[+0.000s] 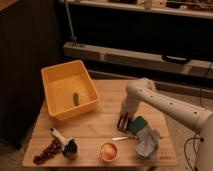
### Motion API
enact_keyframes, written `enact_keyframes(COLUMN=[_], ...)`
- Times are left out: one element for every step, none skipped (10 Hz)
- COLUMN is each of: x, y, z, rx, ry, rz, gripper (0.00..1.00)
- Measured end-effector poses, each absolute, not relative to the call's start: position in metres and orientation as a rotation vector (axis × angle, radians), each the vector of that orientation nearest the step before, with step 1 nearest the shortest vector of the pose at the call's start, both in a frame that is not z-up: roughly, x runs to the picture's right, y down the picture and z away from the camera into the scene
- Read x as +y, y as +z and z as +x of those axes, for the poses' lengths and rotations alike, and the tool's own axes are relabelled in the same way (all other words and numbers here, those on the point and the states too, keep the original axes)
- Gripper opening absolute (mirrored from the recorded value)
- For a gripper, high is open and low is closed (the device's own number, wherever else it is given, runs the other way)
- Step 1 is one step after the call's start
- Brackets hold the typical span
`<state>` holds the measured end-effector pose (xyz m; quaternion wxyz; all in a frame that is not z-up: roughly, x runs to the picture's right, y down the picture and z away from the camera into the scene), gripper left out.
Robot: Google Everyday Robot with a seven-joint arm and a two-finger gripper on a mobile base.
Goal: Wipe table surface with eraser
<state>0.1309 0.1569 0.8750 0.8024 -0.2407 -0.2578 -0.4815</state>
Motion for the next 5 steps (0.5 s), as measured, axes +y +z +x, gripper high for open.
enact_keyframes(x=[0.148, 0.132, 0.119, 0.104, 0.083], y=[0.882, 0.891, 0.899, 0.907, 0.919], z=[0.139, 0.144, 0.145, 0.142, 0.132], rx=[-0.537, -0.521, -0.511, -0.504, -0.502], ry=[-1.029, -1.038, -1.049, -1.060, -1.079], rz=[-0.515, -0.513, -0.516, -0.507, -0.503], gripper=[0.00, 0.00, 0.00, 0.00, 0.00])
